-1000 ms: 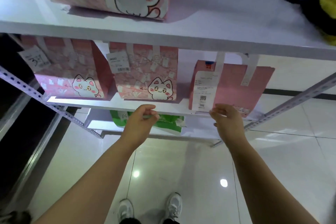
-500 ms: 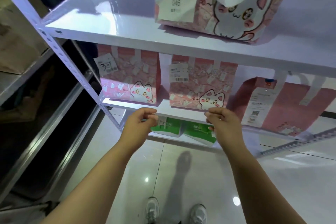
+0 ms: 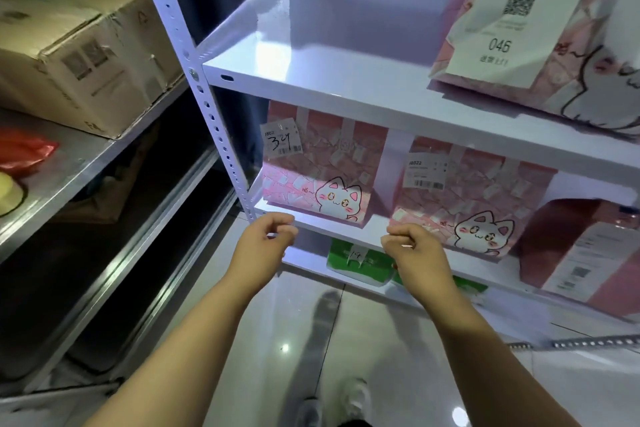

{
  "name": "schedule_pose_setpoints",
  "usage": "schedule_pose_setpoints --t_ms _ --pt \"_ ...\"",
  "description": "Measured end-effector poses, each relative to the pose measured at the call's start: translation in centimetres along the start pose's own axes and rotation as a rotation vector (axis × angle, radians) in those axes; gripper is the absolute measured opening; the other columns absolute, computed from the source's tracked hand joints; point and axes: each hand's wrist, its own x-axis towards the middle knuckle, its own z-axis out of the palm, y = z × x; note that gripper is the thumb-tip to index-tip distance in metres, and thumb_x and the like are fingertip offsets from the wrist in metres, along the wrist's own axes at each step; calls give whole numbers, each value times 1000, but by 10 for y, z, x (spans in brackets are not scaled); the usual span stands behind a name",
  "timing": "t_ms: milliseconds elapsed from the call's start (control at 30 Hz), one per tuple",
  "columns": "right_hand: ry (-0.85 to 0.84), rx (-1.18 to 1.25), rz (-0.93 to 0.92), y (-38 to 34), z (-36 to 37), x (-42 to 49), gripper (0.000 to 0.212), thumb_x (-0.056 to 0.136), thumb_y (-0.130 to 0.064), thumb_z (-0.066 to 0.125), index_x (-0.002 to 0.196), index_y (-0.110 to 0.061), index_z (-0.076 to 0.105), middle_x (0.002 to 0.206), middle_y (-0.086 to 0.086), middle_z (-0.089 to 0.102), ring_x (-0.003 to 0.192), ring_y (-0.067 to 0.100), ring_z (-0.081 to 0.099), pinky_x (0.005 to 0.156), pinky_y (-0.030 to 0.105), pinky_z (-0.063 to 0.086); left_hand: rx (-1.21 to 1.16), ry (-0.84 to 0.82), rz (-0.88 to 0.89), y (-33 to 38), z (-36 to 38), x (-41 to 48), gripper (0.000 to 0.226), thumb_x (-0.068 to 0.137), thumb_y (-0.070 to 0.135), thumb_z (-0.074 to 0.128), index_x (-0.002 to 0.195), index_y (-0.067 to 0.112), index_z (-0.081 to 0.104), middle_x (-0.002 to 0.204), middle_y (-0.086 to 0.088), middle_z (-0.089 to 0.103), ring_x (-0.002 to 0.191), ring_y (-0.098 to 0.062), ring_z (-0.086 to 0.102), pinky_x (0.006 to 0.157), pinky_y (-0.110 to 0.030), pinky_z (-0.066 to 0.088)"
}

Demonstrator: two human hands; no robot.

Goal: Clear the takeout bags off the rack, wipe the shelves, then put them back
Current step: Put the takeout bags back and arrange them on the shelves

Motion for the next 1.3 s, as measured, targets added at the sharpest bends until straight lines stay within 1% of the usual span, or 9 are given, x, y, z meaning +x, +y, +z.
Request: schedule_pose_setpoints --t_ms 133,267,367,567,667,800,1000,1133,1300 --pt "-35 -89 2 1 18 24 26 88 -22 60 114 -21 55 92 -17 56 80 2 55 67 20 44 48 36 6 -8 -7 38 22 84 19 62 100 33 60 102 7 64 91 -17 59 86 -39 50" --pt "-58 -110 70 0 34 54 48 90 -18 58 135 -16 41 125 -1 54 102 16 57 91 39 49 160 68 27 -14 -8 73 43 86 20 63 127 25 50 123 9 51 105 -12 51 88 -29 39" --pt "-76 -129 102 1 45 80 62 89 -16 59 143 -12 29 141 8 44 120 27 50 101 44 44 211 87 58 -17 -7 99 43 87 21 62 125 32 46 123 11 43 103 -8 44 88 -26 32" --pt "-62 -275 140 6 61 118 63 86 -21 62 140 -9 32 133 14 45 121 29 45 106 45 37 220 113 114 -23 3 136 38 84 7 59 114 28 47 117 11 45 89 6 45 83 -21 38" --pt "-48 -346 94 6 64 126 55 84 -23 64 131 -2 43 124 19 53 113 34 50 99 43 40 202 163 41 -29 7 145 57 88 11 59 136 22 32 117 22 25 80 14 30 77 -9 28" --pt "-60 -358 114 7 66 130 44 82 -27 67 118 -6 51 112 12 61 102 30 58 88 37 47 170 126 33 -32 4 155 48 86 6 58 126 25 41 112 22 54 87 12 54 62 2 36" --pt "-62 -321 149 8 60 128 39 86 -22 63 119 -5 48 104 14 62 87 24 57 71 28 46 221 137 4 -36 0 154 39 82 3 59 119 15 56 118 -13 55 104 -23 56 97 -42 44" --pt "-64 -205 140 10 49 117 27 86 -16 63 109 -13 50 98 9 64 84 20 61 76 35 52 119 172 16 -32 3 134 32 81 -4 57 110 10 59 111 -11 63 93 -17 62 85 -41 53" --pt "-74 -124 118 10 37 90 32 85 -21 66 113 -12 52 98 6 63 87 20 61 80 38 52 115 178 49 -30 2 102 31 81 -3 57 108 9 60 105 -11 64 83 -12 63 63 -17 52"
